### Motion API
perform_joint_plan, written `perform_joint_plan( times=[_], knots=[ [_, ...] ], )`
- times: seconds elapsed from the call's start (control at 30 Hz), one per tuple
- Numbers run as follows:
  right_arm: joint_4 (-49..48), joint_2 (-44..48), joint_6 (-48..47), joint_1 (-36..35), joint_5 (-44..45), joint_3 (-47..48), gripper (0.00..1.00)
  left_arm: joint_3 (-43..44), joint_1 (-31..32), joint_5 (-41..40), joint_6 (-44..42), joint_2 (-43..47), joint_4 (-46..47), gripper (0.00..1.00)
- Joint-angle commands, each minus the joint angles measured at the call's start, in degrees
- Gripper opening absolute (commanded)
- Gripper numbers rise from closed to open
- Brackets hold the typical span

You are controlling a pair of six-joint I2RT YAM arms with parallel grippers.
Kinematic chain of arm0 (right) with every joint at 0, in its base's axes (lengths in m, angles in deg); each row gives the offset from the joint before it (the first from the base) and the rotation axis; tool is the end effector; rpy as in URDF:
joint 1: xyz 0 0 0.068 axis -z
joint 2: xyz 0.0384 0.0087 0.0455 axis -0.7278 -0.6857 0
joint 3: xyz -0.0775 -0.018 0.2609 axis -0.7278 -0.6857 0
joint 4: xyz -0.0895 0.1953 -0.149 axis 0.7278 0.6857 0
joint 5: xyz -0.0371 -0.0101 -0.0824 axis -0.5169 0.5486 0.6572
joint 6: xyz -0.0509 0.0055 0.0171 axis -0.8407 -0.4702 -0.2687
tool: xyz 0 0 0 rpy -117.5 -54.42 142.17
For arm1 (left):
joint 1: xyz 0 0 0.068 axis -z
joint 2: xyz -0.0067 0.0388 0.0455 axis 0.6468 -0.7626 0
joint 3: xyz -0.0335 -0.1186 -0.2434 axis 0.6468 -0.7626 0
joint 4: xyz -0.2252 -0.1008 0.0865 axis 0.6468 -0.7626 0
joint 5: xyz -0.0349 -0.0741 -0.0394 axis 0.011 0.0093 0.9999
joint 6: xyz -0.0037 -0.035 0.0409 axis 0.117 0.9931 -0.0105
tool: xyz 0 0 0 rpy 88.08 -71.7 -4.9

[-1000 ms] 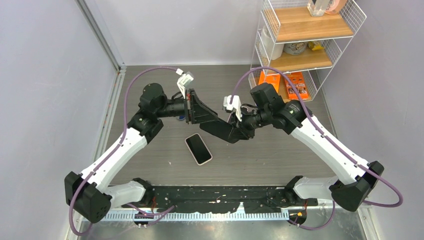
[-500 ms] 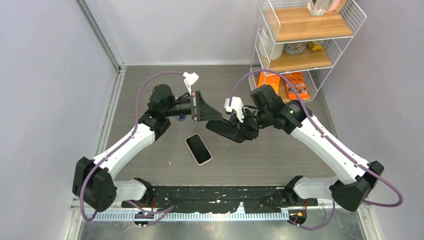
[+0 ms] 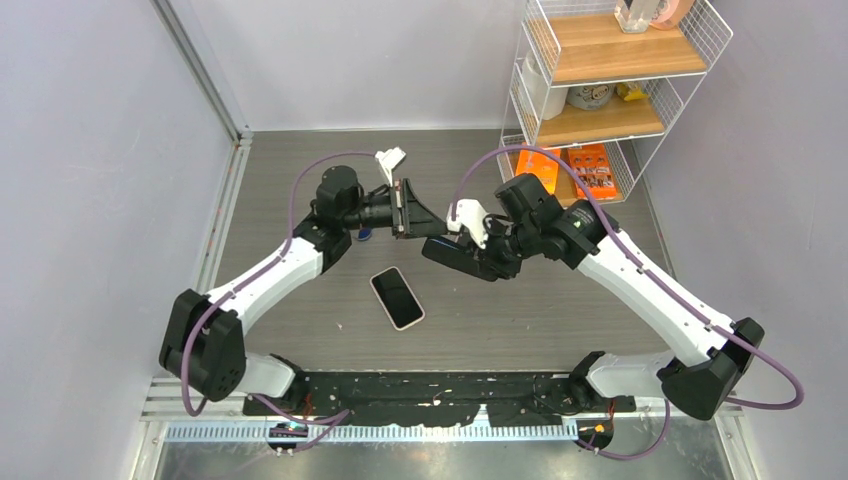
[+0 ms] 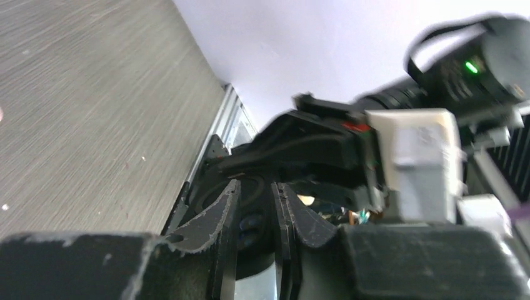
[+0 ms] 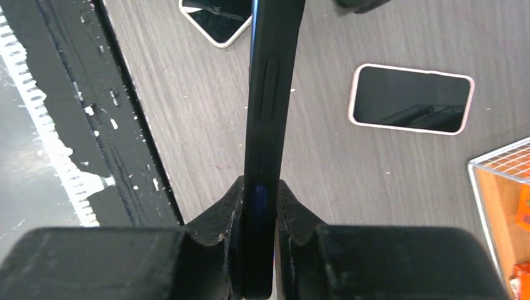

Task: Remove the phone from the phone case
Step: Remove the phone case from the phone.

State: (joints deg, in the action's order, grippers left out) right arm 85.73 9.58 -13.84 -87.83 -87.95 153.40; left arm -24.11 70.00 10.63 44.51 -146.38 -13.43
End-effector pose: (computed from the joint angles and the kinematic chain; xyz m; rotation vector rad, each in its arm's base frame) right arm 0.1723 0.1657 0.3600 -1.5404 1.9806 0.5034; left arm 0.2578 -0.1800 0.3187 0.3081 2.0214 -1.8780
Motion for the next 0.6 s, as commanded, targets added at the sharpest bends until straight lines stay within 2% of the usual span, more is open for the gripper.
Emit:
perform_joint_plan(
  times=[0.0,0.2,0.43,0.5,0.57],
  knots=[
    [-15.16,2.58,-3.52,-2.08,-2.39,3.7,0.05,-0.69,0.18,-10.01,2.03,-4.05,-9.94,0.0],
    [-14.93,2.6,-4.25,-2.12,-1.43,3.29,0.05,0.79,0.24,-8.93,-0.43,-4.34,-10.83,0.0],
    [-13.0,3.43,-5.08,-2.12,-2.58,2.29,0.05,5.28,-0.28,-6.97,-13.51,-2.31,-16.73,0.0],
    [-11.65,3.6,-5.48,-2.04,-3.53,2.75,0.05,6.8,-0.91,-5.93,-18.91,-1.55,-20.77,0.07],
    [-10.28,3.7,-5.87,-2.03,-4.28,3.03,0.05,8.05,-1.44,-5.6,-24.61,-0.31,-24.51,0.19]
  ],
)
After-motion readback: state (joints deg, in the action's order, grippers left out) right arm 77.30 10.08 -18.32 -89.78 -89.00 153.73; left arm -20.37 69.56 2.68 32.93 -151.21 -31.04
